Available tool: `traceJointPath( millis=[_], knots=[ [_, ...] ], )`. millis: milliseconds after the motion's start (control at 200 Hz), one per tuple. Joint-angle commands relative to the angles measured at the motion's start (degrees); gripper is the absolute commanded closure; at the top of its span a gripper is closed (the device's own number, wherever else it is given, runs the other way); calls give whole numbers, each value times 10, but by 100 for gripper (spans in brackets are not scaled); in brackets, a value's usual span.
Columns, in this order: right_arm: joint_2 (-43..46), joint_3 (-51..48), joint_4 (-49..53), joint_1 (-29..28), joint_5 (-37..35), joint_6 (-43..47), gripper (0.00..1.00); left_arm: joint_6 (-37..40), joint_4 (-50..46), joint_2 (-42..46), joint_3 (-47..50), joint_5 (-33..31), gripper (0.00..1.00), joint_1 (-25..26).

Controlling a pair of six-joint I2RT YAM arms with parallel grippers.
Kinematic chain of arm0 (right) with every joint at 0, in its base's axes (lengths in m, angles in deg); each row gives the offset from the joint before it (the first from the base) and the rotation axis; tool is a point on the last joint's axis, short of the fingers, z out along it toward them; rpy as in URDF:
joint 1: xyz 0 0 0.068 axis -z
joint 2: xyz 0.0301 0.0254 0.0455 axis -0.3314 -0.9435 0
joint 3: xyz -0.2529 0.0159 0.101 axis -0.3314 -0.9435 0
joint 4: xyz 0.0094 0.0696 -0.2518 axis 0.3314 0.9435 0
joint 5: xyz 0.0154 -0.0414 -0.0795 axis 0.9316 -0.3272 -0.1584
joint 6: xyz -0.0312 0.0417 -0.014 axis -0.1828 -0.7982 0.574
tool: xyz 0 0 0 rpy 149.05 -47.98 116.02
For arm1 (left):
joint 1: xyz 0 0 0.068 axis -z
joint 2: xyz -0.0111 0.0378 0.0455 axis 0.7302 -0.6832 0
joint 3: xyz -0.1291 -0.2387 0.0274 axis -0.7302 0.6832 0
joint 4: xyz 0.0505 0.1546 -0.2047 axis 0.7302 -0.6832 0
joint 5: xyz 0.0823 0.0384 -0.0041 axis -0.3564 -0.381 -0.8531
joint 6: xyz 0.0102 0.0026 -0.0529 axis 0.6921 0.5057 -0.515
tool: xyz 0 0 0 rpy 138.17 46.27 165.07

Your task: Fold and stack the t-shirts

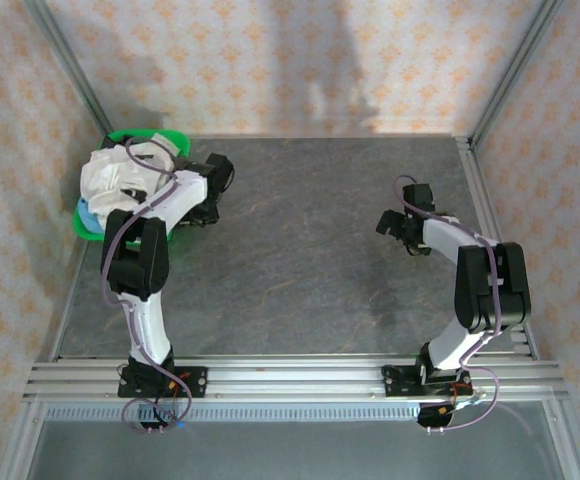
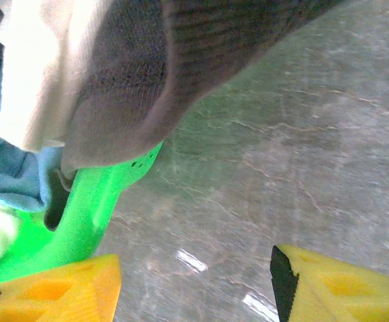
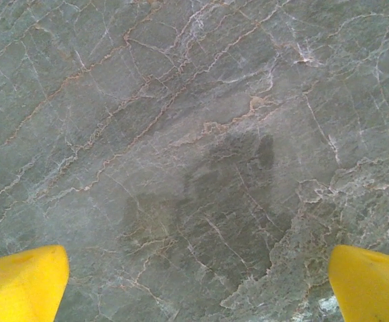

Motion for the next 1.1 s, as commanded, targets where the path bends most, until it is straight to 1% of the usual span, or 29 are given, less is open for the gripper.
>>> traceJointPath(
  millis=[0,85,110,150,185,260,295,335,425,490,530,601,631,731,776,811,851,971,1091],
  knots=[
    [-4,17,23,-3,-12,-5,1,31,-1,7,-5,-26,39,-6],
    [0,20,32,-3,-11,-5,1,40,-15,23,-18,-13,38,-3],
    [3,21,35,-3,-9,-5,1,40,-18,25,-21,-11,35,1],
    [10,21,38,-3,-6,-6,1,43,-21,57,-21,-6,25,6],
    [18,21,39,-3,0,-8,1,47,-19,78,-20,3,20,9],
    [35,18,36,-5,16,-12,0,55,-4,124,-11,15,14,7],
    [43,17,34,-8,25,-14,2,57,2,140,-8,19,12,-1],
    [52,16,32,-12,32,-15,4,60,10,152,-6,30,12,-19],
    [68,13,21,-24,48,-22,9,64,41,149,-9,61,26,-78],
    [77,14,13,-33,54,-27,12,68,38,109,-45,84,31,-117],
    [80,17,13,-39,55,-28,15,70,24,75,-79,86,34,-132],
    [87,23,17,-48,54,-27,18,79,-2,14,-149,60,36,-140],
    [90,26,20,-53,54,-26,19,84,-3,-7,-175,59,36,-143],
    [102,25,22,-60,53,-23,21,86,-10,-66,-256,87,36,-160],
    [107,22,22,-61,52,-23,21,84,-26,-92,-295,87,36,-165],
    [112,18,23,-62,51,-23,22,86,-40,-108,-320,86,38,-168],
    [118,15,24,-62,49,-22,23,89,-51,-123,-341,81,43,-169],
    [131,4,26,-62,39,-17,24,89,-61,-126,-358,79,67,-169],
    [128,6,28,-62,39,-17,25,91,-40,-81,-325,87,77,-168]
  ],
)
